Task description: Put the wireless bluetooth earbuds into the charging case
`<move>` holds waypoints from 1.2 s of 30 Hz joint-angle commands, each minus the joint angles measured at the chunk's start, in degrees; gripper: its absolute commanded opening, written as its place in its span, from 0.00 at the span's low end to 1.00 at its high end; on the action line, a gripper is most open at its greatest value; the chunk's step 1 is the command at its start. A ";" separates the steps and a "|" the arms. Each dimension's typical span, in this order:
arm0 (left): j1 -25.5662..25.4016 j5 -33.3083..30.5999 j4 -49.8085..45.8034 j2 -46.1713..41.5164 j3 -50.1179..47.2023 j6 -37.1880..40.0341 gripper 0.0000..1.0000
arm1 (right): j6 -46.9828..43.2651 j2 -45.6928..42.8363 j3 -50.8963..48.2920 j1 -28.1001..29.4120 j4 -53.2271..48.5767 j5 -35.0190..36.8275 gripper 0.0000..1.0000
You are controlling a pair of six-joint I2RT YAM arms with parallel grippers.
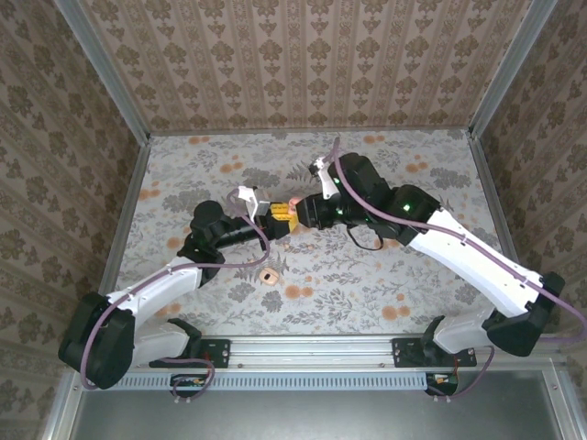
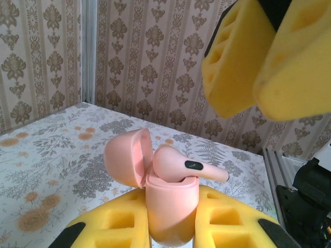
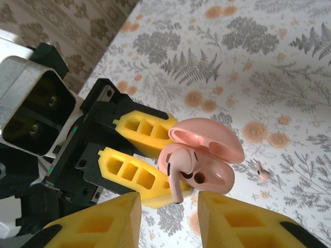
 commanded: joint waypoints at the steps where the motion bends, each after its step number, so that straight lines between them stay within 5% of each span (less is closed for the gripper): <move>1: -0.54 -0.17 -1.19 -0.54 1.78 2.11 0.00 | -1.77 3.33 3.62 0.58 -5.78 2.83 0.37; 25: -0.71 -0.46 -3.79 -1.72 1.56 4.14 0.00 | -3.37 11.60 10.75 0.77 -12.33 2.85 0.42; 36: -0.71 -0.84 -4.13 -2.12 1.12 4.49 0.00 | -4.64 12.41 11.98 0.74 -12.41 2.38 0.26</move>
